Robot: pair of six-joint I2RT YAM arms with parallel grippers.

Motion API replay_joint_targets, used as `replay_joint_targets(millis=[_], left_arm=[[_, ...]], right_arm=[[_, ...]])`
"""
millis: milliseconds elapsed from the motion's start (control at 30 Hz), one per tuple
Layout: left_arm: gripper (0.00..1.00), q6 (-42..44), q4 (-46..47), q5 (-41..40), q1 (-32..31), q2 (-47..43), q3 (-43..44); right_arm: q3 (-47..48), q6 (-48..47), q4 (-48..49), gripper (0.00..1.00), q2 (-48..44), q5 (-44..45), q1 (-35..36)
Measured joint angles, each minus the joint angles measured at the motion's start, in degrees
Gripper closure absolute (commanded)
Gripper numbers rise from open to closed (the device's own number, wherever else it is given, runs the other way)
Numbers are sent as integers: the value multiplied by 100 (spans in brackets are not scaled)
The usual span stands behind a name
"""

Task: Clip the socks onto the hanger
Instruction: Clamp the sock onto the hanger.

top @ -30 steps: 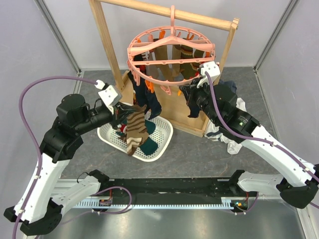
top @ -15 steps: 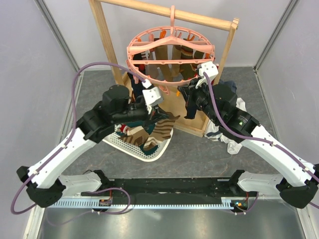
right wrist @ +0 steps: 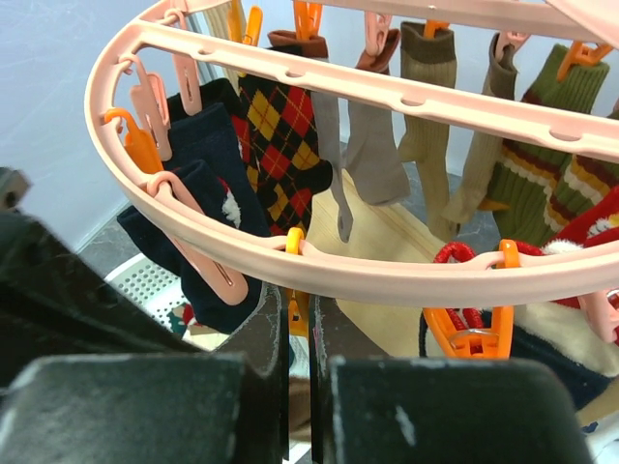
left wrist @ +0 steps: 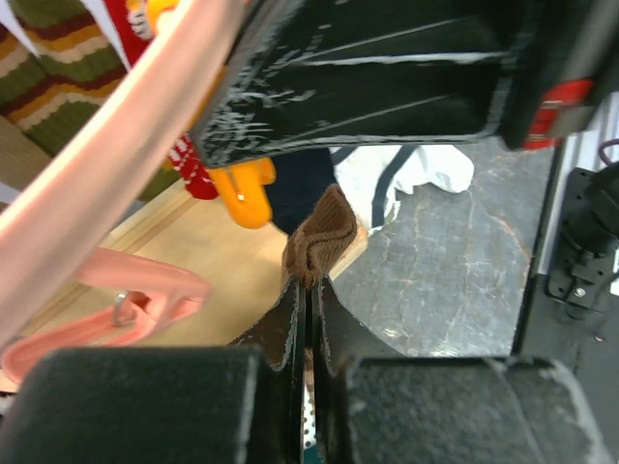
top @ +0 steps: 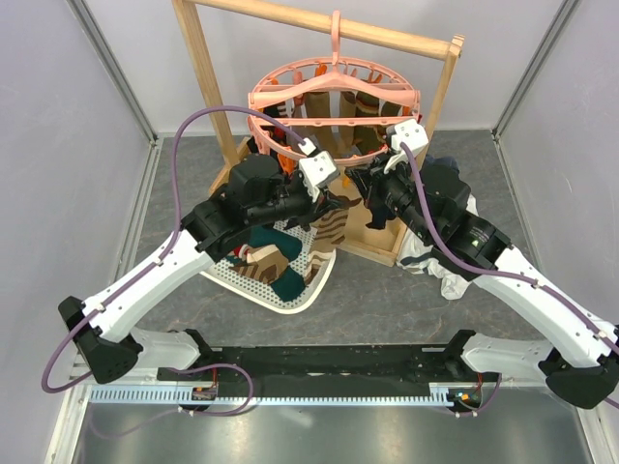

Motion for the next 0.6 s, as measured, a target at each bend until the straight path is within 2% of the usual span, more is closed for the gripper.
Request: replay_joint_targets(millis=[300, 600], left_arm=[[98, 22, 210, -151, 195, 127, 2], [98, 11, 428, 155, 468, 173, 0]], right_arm=[[0, -111, 7, 100, -55, -223, -33], [0, -256, 79, 100, -59, -431, -61]])
